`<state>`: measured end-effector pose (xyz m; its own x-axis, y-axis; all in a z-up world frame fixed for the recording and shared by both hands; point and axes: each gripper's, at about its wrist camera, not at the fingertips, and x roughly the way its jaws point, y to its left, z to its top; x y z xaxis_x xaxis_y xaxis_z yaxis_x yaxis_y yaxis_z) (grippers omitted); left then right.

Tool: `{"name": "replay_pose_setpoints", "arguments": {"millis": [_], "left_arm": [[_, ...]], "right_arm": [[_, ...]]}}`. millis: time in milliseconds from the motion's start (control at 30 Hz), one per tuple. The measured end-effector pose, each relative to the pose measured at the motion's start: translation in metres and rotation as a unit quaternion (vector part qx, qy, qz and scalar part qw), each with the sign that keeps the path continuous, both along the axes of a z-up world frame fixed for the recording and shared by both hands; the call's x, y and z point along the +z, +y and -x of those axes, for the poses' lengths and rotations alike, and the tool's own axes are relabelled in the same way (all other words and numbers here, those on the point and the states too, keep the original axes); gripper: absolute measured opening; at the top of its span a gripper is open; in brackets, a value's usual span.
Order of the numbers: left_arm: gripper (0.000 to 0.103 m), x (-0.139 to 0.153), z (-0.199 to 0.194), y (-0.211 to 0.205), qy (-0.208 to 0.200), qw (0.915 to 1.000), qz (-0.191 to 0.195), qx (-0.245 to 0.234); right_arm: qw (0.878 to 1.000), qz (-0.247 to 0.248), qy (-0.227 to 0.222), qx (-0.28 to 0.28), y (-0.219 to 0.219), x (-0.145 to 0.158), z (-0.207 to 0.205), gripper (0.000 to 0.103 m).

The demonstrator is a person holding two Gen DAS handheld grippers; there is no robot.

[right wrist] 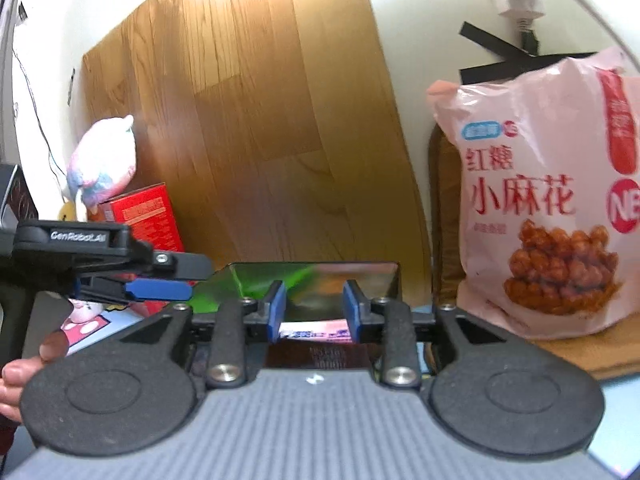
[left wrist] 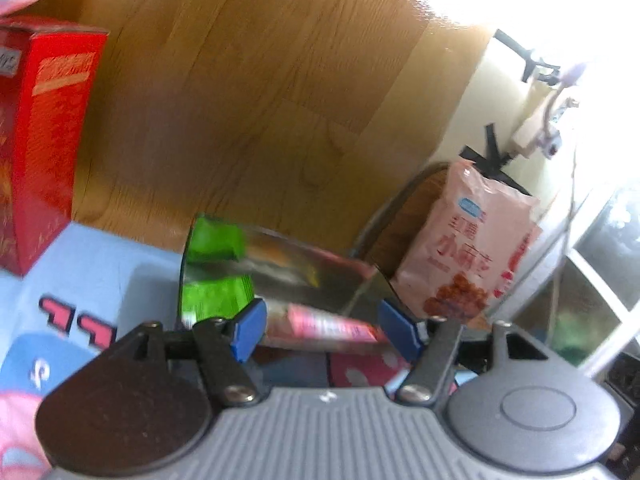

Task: Organize snacks
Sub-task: 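Drop the pink wafer bar into the tin box, withdraw right tool, then grasp the translucent green packet with the right tool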

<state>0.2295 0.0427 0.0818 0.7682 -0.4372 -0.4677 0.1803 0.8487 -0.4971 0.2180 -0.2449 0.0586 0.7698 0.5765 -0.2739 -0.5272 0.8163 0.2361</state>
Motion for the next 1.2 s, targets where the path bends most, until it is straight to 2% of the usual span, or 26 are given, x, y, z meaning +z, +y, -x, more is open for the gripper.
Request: {"name": "replay_pose_setpoints", "arguments": {"millis": [167, 267, 433, 500, 600, 700, 767, 833, 933, 1000, 1100, 1200], "left_arm": [[0.064, -0.011, 0.042, 0.0, 0.011, 0.9994, 0.009, -0.03], [0.064, -0.018, 0.066, 0.008, 0.021, 0.9995, 0.007, -0.022], [0.064, -0.036, 0.101, 0.047, 0.045, 0.9984, 0.027, 0.02], [0.064, -0.042, 0.117, 0.068, 0.05, 0.997, 0.03, 0.051], [0.064, -0.053, 0.135, 0.101, 0.061, 0.9919, 0.046, 0.101], [0.064, -0.062, 0.138, 0.124, 0.075, 0.9868, 0.064, 0.128], [0.065, -0.065, 0.135, 0.131, 0.077, 0.9864, 0.069, 0.128], [0.07, -0.067, 0.128, 0.132, 0.077, 0.9872, 0.067, 0.122], [0.07, -0.077, 0.114, 0.132, 0.085, 0.9871, 0.073, 0.114], [0.071, -0.079, 0.109, 0.132, 0.077, 0.9883, 0.073, 0.11], [0.067, -0.083, 0.106, 0.132, 0.076, 0.9876, 0.093, 0.101], [0.049, -0.089, 0.102, 0.127, 0.088, 0.9855, 0.126, 0.072]], "right_arm": [[0.998, -0.024, 0.04, 0.046, -0.019, -0.011, 0.033, 0.036], [0.996, -0.016, 0.052, 0.072, -0.018, -0.02, 0.058, 0.036], [0.987, -0.015, 0.056, 0.15, 0.007, -0.023, 0.094, 0.037], [0.983, -0.002, 0.057, 0.174, 0.024, -0.023, 0.102, 0.041], [0.978, 0.014, 0.073, 0.195, 0.051, -0.026, 0.103, 0.041], [0.97, 0.032, 0.09, 0.221, 0.079, -0.03, 0.103, 0.042], [0.964, 0.062, 0.093, 0.24, 0.101, -0.032, 0.104, 0.048], [0.956, 0.085, 0.1, 0.26, 0.12, -0.036, 0.104, 0.049], [0.944, 0.1, 0.165, 0.267, 0.14, -0.047, 0.096, 0.049], [0.944, 0.098, 0.186, 0.256, 0.144, -0.053, 0.092, 0.049], [0.942, 0.087, 0.208, 0.248, 0.149, -0.053, 0.084, 0.049], [0.945, 0.071, 0.206, 0.242, 0.154, -0.056, 0.078, 0.049]]}}
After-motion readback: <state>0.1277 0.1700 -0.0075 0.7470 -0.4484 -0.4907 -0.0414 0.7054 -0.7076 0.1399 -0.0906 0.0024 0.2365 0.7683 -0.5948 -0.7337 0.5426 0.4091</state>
